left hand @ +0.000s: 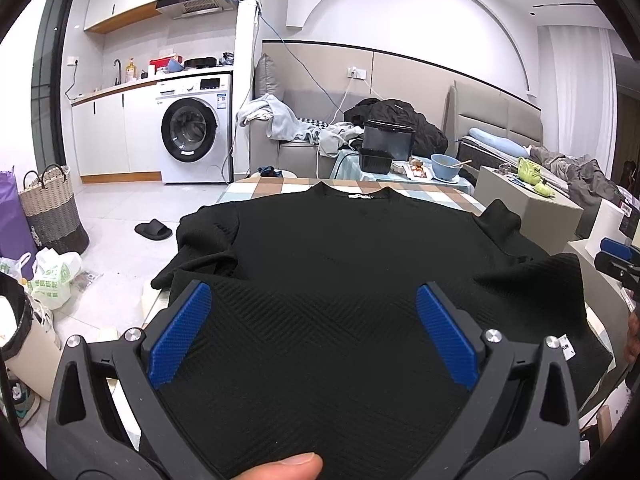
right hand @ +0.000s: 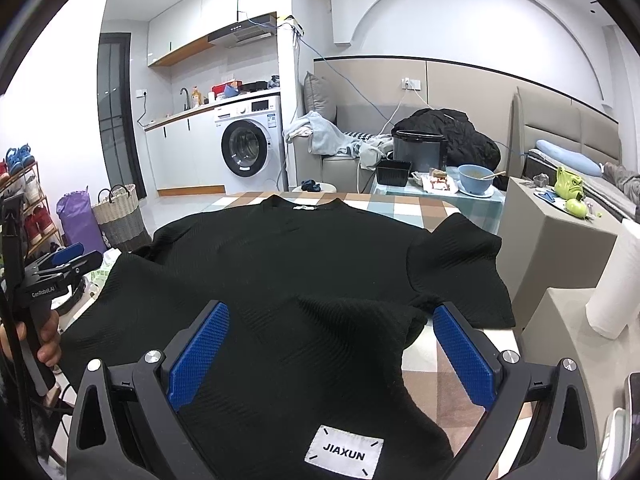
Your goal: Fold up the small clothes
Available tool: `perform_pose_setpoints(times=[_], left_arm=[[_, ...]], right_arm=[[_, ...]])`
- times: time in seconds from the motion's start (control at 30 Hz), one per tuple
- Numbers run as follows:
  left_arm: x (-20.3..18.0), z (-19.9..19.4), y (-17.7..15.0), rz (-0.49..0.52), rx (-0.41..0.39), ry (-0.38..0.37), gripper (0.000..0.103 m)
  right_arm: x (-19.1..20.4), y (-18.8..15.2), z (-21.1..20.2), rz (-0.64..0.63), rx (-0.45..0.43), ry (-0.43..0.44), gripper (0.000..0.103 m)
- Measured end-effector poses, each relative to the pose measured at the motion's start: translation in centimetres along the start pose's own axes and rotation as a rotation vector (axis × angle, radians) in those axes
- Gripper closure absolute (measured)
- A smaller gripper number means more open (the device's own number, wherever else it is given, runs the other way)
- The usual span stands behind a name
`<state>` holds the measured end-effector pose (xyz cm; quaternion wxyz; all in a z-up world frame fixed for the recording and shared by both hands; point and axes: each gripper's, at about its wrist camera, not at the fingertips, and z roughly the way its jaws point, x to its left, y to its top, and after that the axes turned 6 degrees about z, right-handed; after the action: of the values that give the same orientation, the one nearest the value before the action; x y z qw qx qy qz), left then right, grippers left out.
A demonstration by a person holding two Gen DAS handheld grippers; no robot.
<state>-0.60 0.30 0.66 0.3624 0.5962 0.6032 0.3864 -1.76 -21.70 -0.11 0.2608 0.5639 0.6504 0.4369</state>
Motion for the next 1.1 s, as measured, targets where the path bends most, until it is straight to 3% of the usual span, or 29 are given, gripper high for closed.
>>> perform_pose_setpoints(times=[1.1], left_arm=[[1.8,0.2,0.0,-0.05,0.021,-0.009,0.001]], right_arm=[[0.7,-0.8,0.2,0.003,0.016,-0.007,0.0]])
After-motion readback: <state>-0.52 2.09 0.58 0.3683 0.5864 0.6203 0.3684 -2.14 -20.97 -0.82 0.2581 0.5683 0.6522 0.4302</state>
